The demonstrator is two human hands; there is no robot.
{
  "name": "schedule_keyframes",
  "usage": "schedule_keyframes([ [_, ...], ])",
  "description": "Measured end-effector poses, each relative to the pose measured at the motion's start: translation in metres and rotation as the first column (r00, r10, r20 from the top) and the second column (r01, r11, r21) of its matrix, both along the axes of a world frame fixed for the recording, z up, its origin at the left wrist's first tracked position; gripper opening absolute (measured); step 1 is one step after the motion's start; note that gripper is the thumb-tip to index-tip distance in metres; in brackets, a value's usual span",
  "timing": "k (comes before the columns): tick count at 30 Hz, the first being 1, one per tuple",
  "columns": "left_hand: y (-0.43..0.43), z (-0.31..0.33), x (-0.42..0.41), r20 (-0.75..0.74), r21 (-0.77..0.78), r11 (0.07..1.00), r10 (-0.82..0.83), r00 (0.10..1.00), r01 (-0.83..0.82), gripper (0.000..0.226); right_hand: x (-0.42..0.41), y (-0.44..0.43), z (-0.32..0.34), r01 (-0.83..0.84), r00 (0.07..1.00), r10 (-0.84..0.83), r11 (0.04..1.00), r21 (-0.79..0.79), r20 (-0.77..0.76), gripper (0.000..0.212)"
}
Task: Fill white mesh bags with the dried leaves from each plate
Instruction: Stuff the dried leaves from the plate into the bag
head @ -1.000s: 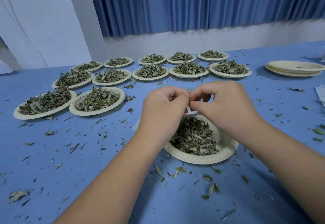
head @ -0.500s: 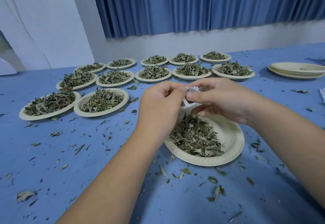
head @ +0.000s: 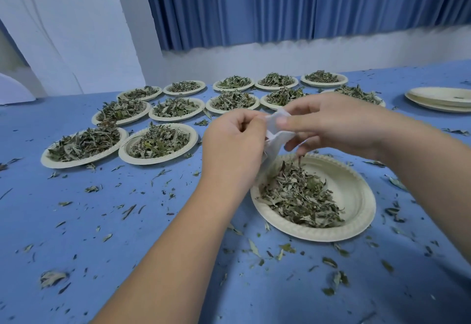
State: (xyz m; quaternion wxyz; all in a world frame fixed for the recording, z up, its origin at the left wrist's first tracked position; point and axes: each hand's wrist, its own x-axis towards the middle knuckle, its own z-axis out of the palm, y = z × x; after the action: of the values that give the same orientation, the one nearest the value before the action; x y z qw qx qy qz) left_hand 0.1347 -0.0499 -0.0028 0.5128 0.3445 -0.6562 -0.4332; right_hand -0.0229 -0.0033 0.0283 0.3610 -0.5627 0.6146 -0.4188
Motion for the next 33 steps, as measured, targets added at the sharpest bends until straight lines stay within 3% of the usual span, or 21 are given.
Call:
schedule_keyframes([
  [2, -0.002, 0.001, 0.002, 0.006, -0.037, 0.999, 0.040, 0.999, -0.040, 0.021, -0.007, 0.008, -0.004, 0.069, 0.995, -0.073, 0.996, -0.064, -0.063, 0.021],
  [5, -0.005, 0.004, 0.006, 0.014, -0.120, 0.987, 0.104, 0.994, -0.102, 0.022, -0.009, 0.020, -0.012, 0.097, 0.947, -0.139, 0.983, -0.154, -0.290, 0.025],
  [10, -0.007, 0.004, 0.010, 0.051, -0.222, 0.963, 0.170, 0.984, -0.155, 0.022, 0.004, 0.033, -0.021, 0.000, 0.714, -0.020, 1.000, -0.028, -0.700, 0.045],
  [15, -0.008, 0.002, 0.011, 0.037, -0.243, 0.954, 0.188, 0.982, -0.174, 0.019, 0.029, 0.034, -0.036, 0.074, 0.526, -0.053, 0.997, -0.017, -0.849, 0.080],
  [19, -0.009, 0.000, 0.011, 0.029, -0.266, 0.949, 0.186, 0.982, -0.172, 0.019, 0.038, 0.031, -0.042, 0.126, 0.443, -0.030, 0.992, 0.029, -0.896, 0.073],
  [26, -0.009, 0.000, 0.012, 0.075, -0.367, 0.913, 0.219, 0.973, -0.178, 0.022, 0.036, 0.033, -0.037, 0.111, 0.489, -0.002, 0.992, 0.060, -0.872, 0.042],
  [30, -0.011, -0.001, 0.012, 0.076, -0.384, 0.905, 0.231, 0.970, -0.186, 0.015, 0.031, 0.035, -0.032, 0.107, 0.498, -0.011, 0.993, 0.049, -0.867, 0.041],
  [33, -0.011, -0.003, 0.011, 0.081, -0.385, 0.904, 0.232, 0.969, -0.184, 0.015, 0.028, 0.040, -0.025, 0.038, 0.571, 0.084, 0.991, 0.128, -0.817, 0.046],
])
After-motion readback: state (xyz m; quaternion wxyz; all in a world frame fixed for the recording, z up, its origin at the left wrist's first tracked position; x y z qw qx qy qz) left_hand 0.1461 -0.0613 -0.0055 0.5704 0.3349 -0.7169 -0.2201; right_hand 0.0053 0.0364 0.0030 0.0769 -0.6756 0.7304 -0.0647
